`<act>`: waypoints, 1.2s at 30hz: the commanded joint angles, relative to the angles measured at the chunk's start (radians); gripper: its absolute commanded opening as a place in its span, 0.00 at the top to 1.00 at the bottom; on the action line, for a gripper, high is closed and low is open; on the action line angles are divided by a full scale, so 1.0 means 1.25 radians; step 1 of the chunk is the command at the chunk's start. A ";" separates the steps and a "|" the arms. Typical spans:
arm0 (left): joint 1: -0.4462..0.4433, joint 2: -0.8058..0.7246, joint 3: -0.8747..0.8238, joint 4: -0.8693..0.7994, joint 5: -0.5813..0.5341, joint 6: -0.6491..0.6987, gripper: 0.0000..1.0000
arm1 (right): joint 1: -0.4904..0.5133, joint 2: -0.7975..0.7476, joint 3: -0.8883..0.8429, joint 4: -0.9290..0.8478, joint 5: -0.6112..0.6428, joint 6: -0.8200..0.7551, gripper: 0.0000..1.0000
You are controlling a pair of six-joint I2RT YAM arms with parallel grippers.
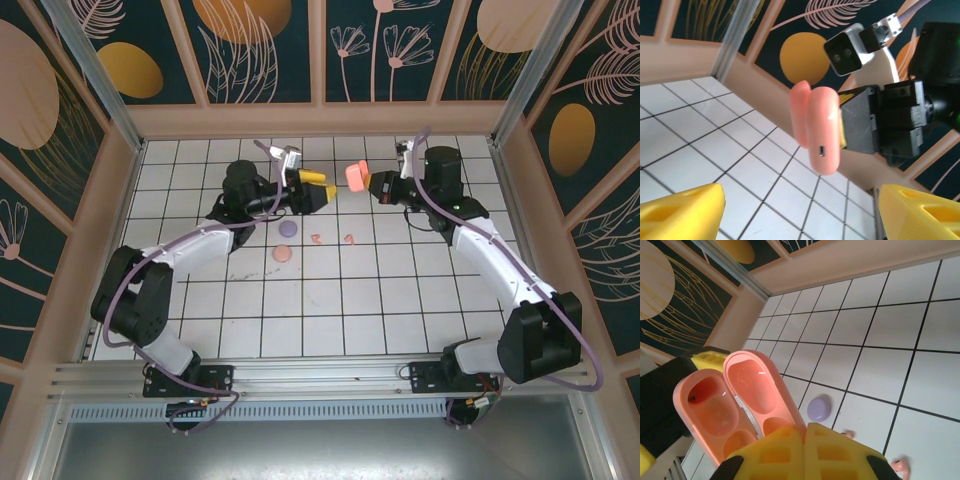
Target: Insert the wireless bluetooth earbuds into the charging case
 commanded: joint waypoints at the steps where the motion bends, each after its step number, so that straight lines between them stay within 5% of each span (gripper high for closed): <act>1: 0.019 -0.023 0.065 -0.200 0.042 0.137 0.19 | -0.004 -0.026 0.038 -0.044 0.023 -0.056 1.00; 8: 0.029 0.031 0.240 -0.557 0.125 0.360 0.15 | -0.003 -0.035 0.052 -0.139 0.063 -0.162 1.00; 15: 0.029 0.094 0.351 -0.719 0.192 0.453 0.17 | -0.002 -0.035 0.072 -0.219 0.039 -0.254 1.00; 36: 0.026 0.153 0.413 -0.803 0.261 0.506 0.20 | 0.110 0.065 0.157 -0.293 0.079 -0.312 1.00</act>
